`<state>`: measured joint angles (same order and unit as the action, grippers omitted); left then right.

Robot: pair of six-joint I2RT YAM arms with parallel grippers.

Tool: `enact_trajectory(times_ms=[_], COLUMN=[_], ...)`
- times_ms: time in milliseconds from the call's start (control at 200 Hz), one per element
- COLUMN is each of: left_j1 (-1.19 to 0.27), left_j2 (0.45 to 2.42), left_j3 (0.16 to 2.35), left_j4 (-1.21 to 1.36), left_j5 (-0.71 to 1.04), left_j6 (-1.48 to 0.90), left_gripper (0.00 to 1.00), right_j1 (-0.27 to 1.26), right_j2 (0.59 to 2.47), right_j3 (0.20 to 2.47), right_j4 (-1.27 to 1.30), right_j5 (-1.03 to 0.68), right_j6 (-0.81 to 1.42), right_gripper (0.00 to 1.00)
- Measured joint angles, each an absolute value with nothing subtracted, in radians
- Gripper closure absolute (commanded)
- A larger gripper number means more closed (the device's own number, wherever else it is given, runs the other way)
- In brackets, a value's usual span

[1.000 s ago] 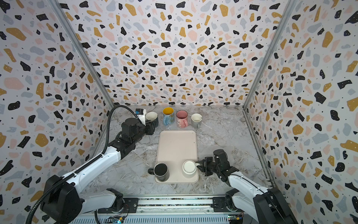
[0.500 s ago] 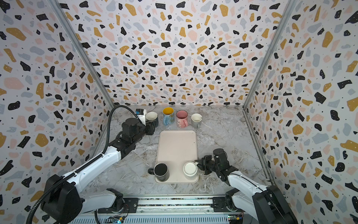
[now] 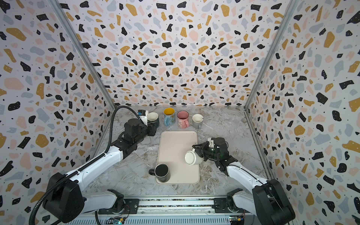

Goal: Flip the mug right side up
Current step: 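Lift and rotate the white mug upright with the right gripper while the left gripper approaches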

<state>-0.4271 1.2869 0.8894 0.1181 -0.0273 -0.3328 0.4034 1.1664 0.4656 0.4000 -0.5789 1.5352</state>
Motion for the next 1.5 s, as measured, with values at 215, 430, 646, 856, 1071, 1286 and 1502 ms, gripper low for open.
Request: enact_trajectory(times_ms=[215,430,646,856,1071,1286,1502], left_j1=[-0.427,-0.427,-0.427,-0.427,-0.427,-0.427,-0.427], left_j2=[1.303,1.323,1.345,1.368,1.369,1.353,1.344], left_j3=[0.902,0.942,1.007,1.097,1.175,1.235,1.317], left_j4=[0.104,0.076,0.030,-0.046,-0.137,-0.233,-0.362], left_j5=[-0.023,-0.012,0.010,0.055,0.131,0.226,0.305], left_j6=[-0.333,-0.333,-0.328,-0.298,-0.247,-0.190,-0.124], left_gripper=[0.59,0.60,0.60,0.60,0.60,0.58,0.58], right_j1=[0.405,0.422,0.502,0.634,0.750,0.847,0.933], right_j2=[1.206,1.222,1.224,1.239,1.240,1.240,1.229], right_j3=[0.533,0.605,0.706,0.829,0.865,0.865,0.865], right_j4=[0.412,0.380,0.296,0.178,0.120,0.094,0.105], right_j5=[-0.611,-0.619,-0.599,-0.505,-0.385,-0.233,-0.113], right_j6=[1.362,1.156,0.880,0.567,0.294,0.077,-0.110], right_gripper=[1.00,1.00,1.00,1.00,1.00,1.00,1.00])
